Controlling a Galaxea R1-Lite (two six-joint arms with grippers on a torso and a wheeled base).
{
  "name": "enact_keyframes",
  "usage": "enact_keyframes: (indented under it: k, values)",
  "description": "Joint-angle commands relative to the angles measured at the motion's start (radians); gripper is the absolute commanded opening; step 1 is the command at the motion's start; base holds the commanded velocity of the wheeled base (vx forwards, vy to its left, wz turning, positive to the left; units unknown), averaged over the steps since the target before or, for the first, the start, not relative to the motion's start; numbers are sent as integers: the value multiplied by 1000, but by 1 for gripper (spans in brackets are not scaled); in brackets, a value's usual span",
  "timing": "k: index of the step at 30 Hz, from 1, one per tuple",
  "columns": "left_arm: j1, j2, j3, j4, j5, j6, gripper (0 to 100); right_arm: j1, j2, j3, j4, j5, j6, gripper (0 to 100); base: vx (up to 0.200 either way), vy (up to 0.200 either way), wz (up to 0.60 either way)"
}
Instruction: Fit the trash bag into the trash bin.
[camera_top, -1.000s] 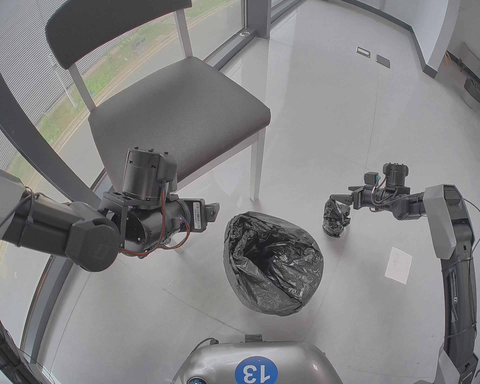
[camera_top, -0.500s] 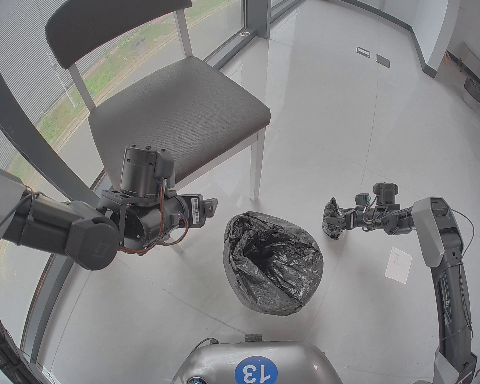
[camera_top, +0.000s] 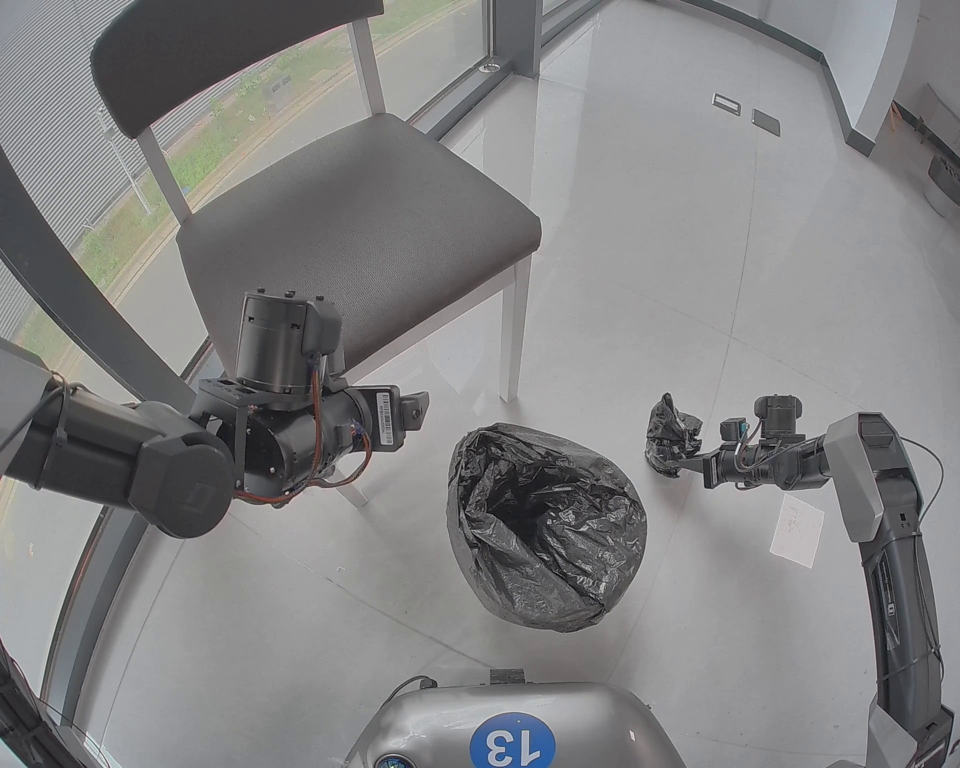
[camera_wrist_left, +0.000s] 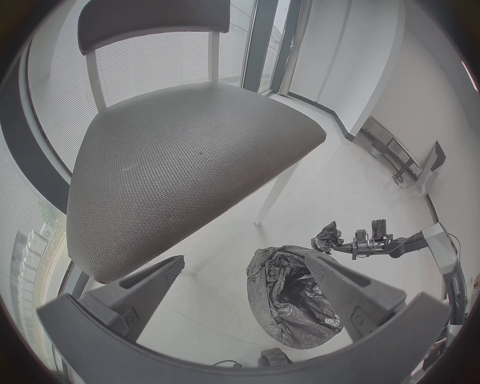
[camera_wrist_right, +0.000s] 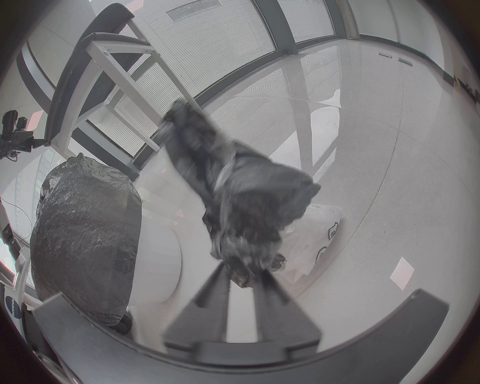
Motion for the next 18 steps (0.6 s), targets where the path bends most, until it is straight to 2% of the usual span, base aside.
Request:
enact_keyframes:
  k: [1,7,18]
  values:
    - [6,-2,5,-4,0,-1,100,-5,-4,0,0,1,-2,0,0,0,0]
    - [3,-3,4,-6,2,-3,100,-5,-128,0,0,-1,-2,0,0,0,0]
    - [5,-5,5,-6,3,-4,100,-7,-202,40,-9,-3,-28,0,0,0,0]
